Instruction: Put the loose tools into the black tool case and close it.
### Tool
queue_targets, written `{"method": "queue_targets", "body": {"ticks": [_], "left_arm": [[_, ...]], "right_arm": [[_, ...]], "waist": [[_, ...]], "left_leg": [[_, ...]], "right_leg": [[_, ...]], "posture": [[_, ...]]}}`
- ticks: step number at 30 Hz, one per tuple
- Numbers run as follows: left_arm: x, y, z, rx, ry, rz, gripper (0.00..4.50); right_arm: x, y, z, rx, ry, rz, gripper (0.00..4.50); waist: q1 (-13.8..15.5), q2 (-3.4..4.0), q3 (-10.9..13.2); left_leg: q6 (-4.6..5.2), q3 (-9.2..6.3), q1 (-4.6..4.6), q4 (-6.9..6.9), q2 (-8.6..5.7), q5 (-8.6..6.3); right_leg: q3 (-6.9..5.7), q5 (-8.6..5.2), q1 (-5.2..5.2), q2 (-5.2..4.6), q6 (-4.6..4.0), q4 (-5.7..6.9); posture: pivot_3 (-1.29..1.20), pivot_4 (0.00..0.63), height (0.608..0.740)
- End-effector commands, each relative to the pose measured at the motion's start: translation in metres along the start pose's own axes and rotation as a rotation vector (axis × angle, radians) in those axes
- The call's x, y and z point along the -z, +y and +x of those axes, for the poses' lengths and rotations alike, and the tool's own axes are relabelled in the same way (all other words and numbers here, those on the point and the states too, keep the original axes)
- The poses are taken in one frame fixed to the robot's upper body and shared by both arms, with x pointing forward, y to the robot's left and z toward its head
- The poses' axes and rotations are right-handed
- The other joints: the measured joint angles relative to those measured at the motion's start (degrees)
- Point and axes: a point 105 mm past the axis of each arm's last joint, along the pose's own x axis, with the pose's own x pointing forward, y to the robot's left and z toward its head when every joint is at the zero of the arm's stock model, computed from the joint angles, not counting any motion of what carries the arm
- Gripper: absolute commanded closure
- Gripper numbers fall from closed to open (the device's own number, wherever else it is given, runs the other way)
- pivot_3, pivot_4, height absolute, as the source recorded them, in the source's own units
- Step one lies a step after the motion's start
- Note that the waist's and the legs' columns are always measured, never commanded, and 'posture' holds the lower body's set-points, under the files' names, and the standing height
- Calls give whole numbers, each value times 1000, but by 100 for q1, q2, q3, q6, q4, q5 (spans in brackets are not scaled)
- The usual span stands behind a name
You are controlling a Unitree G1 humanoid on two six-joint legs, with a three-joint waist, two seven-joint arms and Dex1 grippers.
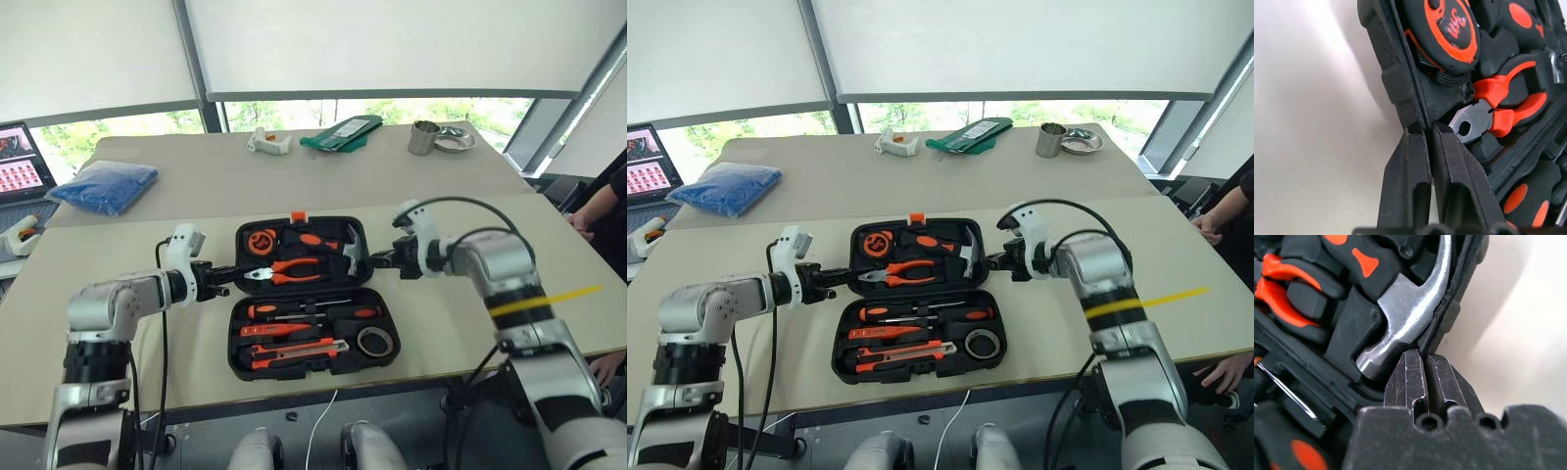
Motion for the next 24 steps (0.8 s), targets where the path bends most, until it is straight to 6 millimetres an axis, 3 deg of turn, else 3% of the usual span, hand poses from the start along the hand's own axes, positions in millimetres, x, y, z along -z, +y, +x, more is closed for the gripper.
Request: {"method": "queue_targets", "body": {"ticks": [1,5,6,10,12,14,19,22,24], "left_arm": [[-48,-12,-25,-3,-384,294,4490],[-35,-15,-36,-44,-499,463,4490],[-30,-16,-40,-61,-517,580,4490],[-5,-17,-44,-59,-503,746,4490],[19,-25,-46,27,-445,798,4490],[39,-34,-50,112,-389,859,3758],[52,-28,-66,121,-325,984,2157],[46,1,-80,-18,-312,898,1036],[42,20,-88,-93,-299,823,799]], "right_arm": [[-34,0,-43,101,-289,-400,4500],[-7,5,-57,147,-359,-658,4500],[-1,3,-59,182,-367,-720,4500],[20,4,-62,237,-350,-913,4500],[33,11,-63,219,-336,-1036,4500],[49,14,-66,191,-309,-1106,4500],[71,5,-80,212,-238,-1150,2883],[71,-4,-94,270,-224,-1146,1852],[76,-9,-105,281,-211,-1059,1180]], "waist": [[25,0,0],[48,-2,1],[41,-2,1],[14,-3,2],[15,-4,2],[19,-2,1],[115,-3,0],[110,-4,1],[93,-4,1]], "left_leg": [[0,2,-2,-8,0,0],[11,8,-22,-14,-3,-8],[15,11,-28,-14,-3,-10],[28,29,-29,-18,-3,-18],[28,34,-27,-16,-3,-18],[29,46,-22,-16,-1,-18],[34,80,-12,-13,10,-21],[37,101,10,-11,22,-17],[37,100,28,-13,26,-17]], "right_leg": [[0,0,-1,-1,0,-9],[-2,19,-2,-5,-22,-42],[-2,24,-2,-4,-18,-55],[9,31,-1,-4,-9,-79],[11,32,2,-5,-5,-80],[11,25,6,-4,8,-82],[17,-12,14,-13,-3,-85],[41,0,14,-7,-11,-78],[60,2,15,-4,-9,-66]], "posture": [[0,150,740],[0,150,740],[0,150,740],[0,150,740],[0,150,740],[0,150,740],[0,150,740],[0,150,740],[0,150,740]]}}
